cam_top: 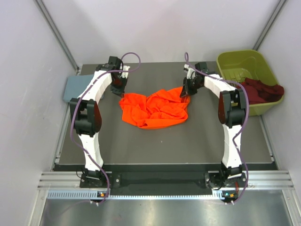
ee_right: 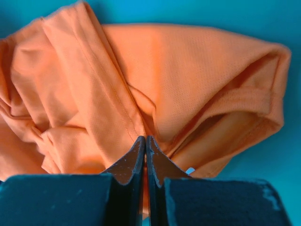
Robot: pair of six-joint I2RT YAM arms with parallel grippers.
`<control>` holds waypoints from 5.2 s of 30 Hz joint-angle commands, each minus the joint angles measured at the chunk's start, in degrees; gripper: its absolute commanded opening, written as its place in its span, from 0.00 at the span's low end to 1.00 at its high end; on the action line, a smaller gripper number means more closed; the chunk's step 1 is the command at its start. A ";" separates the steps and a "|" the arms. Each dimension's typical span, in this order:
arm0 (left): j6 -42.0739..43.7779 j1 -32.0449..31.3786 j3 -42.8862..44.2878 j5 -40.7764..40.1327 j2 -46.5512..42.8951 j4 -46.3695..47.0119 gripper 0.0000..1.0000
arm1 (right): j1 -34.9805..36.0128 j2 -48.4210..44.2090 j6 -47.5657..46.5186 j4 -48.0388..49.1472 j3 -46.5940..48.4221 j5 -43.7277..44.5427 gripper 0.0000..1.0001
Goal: Fold and stack the t-shirts
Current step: Flatten the tshirt out, then fold the tshirt
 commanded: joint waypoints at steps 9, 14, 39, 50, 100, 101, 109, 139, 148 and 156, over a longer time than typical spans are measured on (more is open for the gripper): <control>0.74 0.25 4.13 -1.93 -2.07 1.91 0.00 | -0.02 -6.34 -2.56 1.39 12.38 0.80 0.00; 4.24 0.33 10.81 -5.27 -2.16 3.75 0.00 | 0.07 -8.19 -8.80 0.86 22.13 4.57 0.00; 11.46 0.24 5.56 -13.97 -33.15 24.32 0.00 | -0.28 -44.28 -18.74 1.39 20.77 17.16 0.00; 13.92 0.24 -7.03 -6.95 -55.58 22.75 0.00 | -0.28 -66.62 -16.63 -3.78 9.05 15.05 0.00; 22.36 4.29 -28.26 3.35 -12.82 37.34 0.00 | -5.03 -17.27 -19.00 11.24 -0.65 12.76 0.00; 22.10 4.46 -25.69 3.17 -8.36 35.68 0.00 | -5.20 -11.59 -18.83 10.62 5.73 13.02 0.00; 21.04 5.08 0.58 1.59 8.64 28.11 0.00 | -6.52 10.34 -15.93 3.23 36.02 15.22 0.00; 15.59 8.86 6.77 -0.62 13.66 29.59 0.00 | -2.22 19.24 -12.23 18.96 43.33 19.62 0.00; 15.94 8.86 6.51 0.44 10.33 31.62 0.00 | -2.30 8.78 -13.37 15.28 36.75 19.18 0.00; 16.12 9.47 1.76 0.35 7.60 31.80 0.00 | -3.36 -3.51 -15.31 9.48 21.56 16.81 0.00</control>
